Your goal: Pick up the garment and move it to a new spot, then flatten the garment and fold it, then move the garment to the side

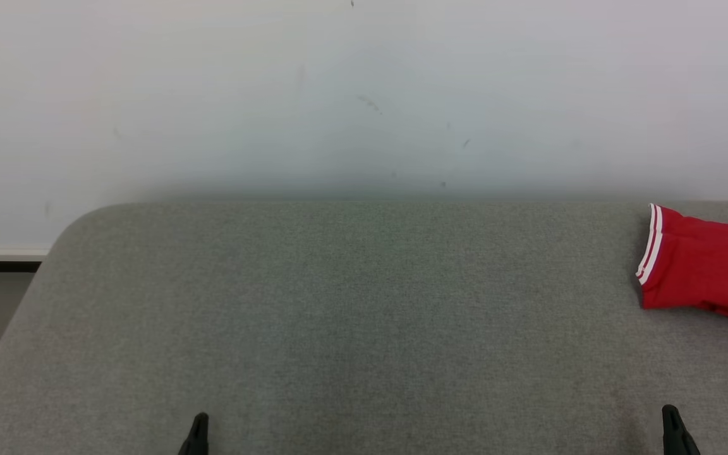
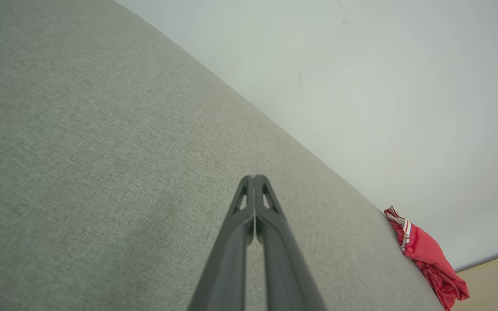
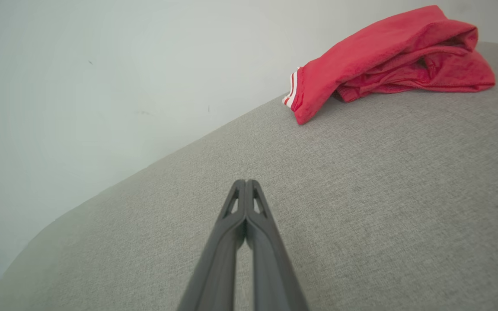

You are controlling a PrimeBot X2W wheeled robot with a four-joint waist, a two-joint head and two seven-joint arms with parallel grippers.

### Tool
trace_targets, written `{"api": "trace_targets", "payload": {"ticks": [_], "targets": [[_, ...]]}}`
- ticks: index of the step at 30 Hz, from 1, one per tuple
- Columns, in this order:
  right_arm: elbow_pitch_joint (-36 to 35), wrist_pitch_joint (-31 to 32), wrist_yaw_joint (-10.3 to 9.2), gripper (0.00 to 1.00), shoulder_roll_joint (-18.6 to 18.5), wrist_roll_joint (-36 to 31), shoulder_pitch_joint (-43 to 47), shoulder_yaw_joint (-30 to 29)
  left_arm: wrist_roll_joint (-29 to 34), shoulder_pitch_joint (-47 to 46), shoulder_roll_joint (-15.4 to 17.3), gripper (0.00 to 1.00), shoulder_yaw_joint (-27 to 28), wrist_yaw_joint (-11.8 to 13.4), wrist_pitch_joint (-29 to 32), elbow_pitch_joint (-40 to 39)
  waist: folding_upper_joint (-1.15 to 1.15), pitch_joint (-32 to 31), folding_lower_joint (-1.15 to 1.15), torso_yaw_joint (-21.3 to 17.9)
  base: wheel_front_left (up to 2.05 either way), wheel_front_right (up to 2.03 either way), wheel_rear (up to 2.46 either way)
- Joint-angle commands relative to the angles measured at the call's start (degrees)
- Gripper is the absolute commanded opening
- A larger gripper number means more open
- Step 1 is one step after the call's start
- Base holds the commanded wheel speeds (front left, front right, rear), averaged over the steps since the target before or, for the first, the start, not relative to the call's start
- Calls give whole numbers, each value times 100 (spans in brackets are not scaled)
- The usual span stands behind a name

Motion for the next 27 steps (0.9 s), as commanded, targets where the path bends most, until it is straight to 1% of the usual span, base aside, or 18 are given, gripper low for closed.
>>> {"api": "trace_targets", "payload": {"ticks": [1,15,27], "targets": [[-81,36,-3,0,-65,208,-172,-30,-202,-152,59,0,49,-6,42,-62,0,3,0,1,0,0,0],[-93,322,-4,0,-78,1352,-367,-91,-1309,-360,91,0,179,-9,299,-34,0,43,0,13,0,0,0],[-104,533,-5,0,-86,2202,-497,-141,-2122,-516,106,0,290,-11,502,-3,0,76,0,23,0,0,0]]}}
